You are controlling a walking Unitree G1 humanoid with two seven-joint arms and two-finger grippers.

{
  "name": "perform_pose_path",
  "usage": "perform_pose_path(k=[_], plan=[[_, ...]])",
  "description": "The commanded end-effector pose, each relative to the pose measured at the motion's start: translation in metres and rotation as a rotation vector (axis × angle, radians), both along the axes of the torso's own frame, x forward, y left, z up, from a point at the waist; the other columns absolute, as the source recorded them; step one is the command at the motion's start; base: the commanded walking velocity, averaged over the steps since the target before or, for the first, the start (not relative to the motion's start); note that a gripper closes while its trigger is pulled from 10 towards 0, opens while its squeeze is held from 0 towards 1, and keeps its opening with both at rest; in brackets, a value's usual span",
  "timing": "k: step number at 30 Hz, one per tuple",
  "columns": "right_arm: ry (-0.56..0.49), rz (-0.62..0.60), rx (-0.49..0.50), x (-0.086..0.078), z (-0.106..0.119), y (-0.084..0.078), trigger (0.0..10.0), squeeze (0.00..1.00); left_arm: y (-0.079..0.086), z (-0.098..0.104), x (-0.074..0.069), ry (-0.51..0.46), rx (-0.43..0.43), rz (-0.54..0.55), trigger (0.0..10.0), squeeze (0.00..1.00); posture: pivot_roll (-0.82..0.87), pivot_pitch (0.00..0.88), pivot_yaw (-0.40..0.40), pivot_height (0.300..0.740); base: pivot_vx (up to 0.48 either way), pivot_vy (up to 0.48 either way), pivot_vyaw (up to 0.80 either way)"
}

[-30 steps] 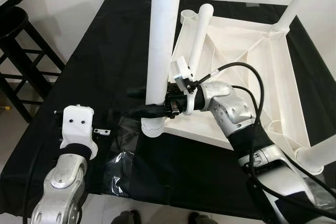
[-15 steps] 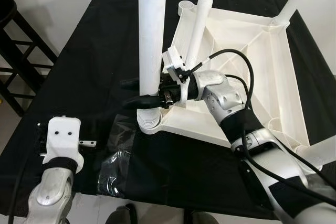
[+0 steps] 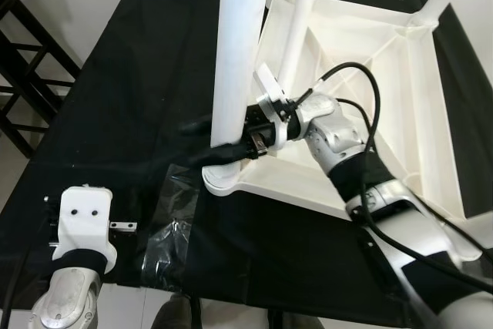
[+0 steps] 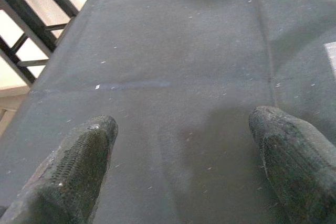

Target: Building children table

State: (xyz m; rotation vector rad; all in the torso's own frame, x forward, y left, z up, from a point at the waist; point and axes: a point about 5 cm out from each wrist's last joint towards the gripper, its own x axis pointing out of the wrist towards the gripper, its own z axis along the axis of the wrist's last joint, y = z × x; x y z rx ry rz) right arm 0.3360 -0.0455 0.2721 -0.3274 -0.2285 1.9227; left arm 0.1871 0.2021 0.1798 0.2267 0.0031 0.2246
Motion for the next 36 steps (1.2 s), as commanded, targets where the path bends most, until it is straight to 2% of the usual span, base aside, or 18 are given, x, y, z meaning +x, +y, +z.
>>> perform_pose_path(k=[1,8,16,18,22,27,32,36], plan=[[0.046,0.044,-0.101,-0.004,-0.021,-0.002,10.0,0.0,0.0,-0.003,-0.005,0.029,-0.003,0.008,10.0,0.0,0.12,0.358,-0.075,0.74,0.0,0.0,0.0],[-0.002,0.037,-0.144,-0.001,-0.021,-0.002,10.0,0.0,-0.001,-0.003,-0.01,0.037,-0.005,0.014,10.0,0.0,0.12,0.37,-0.083,0.74,0.0,0.0,0.0],[0.003,-0.008,-0.067,0.009,-0.013,-0.003,10.0,0.0,-0.002,-0.003,-0.013,0.047,-0.009,0.021,10.0,0.0,0.13,0.376,-0.084,0.74,0.0,0.0,0.0],[0.027,-0.017,-0.007,0.011,-0.008,-0.003,10.0,0.0,-0.001,-0.003,-0.012,0.051,-0.011,0.022,10.0,0.0,0.12,0.378,-0.082,0.74,0.0,0.0,0.0],[0.033,-0.007,-0.009,0.009,-0.01,-0.005,10.0,0.0,0.0,-0.003,-0.012,0.052,-0.012,0.021,10.0,0.0,0.13,0.378,-0.082,0.74,0.0,0.0,0.0],[0.038,0.083,-0.144,-0.008,-0.025,-0.013,10.0,0.0,0.001,-0.003,-0.011,0.053,-0.012,0.022,10.0,0.0,0.13,0.378,-0.081,0.74,0.0,0.0,0.0],[0.039,0.1,-0.211,-0.011,-0.028,-0.017,10.0,0.0,0.002,-0.004,-0.009,0.055,-0.012,0.022,10.0,0.0,0.12,0.375,-0.077,0.74,0.0,0.0,0.0],[0.082,0.11,-0.253,-0.014,-0.027,-0.022,10.0,0.0,0.002,-0.004,-0.009,0.056,-0.012,0.022,10.0,0.0,0.13,0.374,-0.077,0.74,0.0,0.0,0.0]])
